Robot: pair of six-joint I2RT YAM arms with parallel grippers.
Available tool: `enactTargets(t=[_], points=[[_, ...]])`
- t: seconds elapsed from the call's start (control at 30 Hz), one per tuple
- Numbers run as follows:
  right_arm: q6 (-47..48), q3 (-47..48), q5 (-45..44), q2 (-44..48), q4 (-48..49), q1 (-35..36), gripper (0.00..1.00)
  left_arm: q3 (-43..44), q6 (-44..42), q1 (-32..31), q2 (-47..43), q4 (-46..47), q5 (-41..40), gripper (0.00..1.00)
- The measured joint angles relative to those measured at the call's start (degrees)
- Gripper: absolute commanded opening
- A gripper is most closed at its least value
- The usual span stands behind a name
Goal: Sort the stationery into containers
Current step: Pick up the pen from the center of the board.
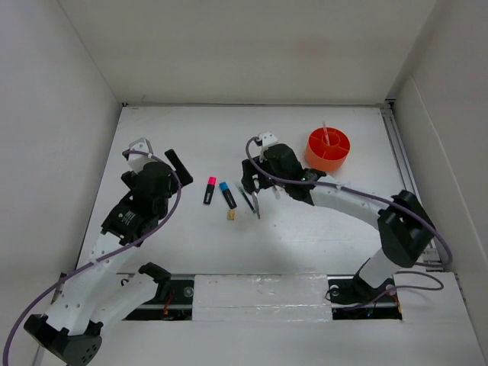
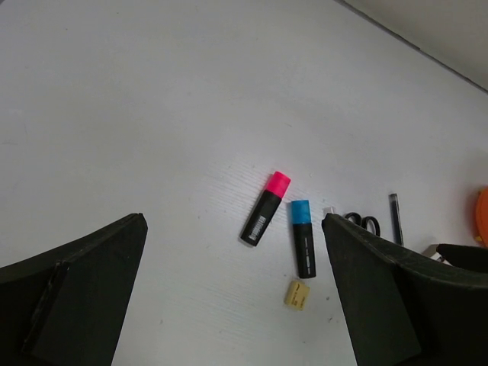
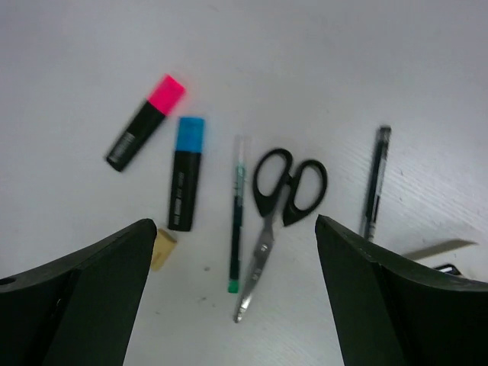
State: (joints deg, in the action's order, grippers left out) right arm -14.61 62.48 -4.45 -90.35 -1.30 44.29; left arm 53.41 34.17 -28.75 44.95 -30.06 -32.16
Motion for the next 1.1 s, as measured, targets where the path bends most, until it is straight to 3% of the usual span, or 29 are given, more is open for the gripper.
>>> enactTargets(t=[0.23,0.3,0.47,0.5,0.97,1.1], points=[[2.64,8.48,-2.16,-11.72,-9.88,-5.64,0.82,0.00,-0.11,0.00,2.80,-0.20,0.98,1.00],[3.82,10.34,-1.75,-13.29,-10.86,-7.21,0.73,0.00,-0.46,0.00,3.21,-0.15,1.90,1.00],[5.90,16.94,-0.15,-18.03,-13.77,-10.21,0.66,0.00,-0.94,0.00,3.21,0.24,3.26,1.00],[6.23,18.34,0.17,-19.19,-14.25,-10.67,0.61,0.00,-1.09,0.00,3.21,0.22,3.48,1.00],[8.33,23.78,2.21,-28.28,-21.31,-11.74,0.53,0.00,-1.77,0.00,3.19,0.63,4.57,1.00],[8.83,26.69,2.34,-30.64,-22.77,-11.76,0.46,0.00,-1.77,0.00,3.10,0.63,4.63,1.00]])
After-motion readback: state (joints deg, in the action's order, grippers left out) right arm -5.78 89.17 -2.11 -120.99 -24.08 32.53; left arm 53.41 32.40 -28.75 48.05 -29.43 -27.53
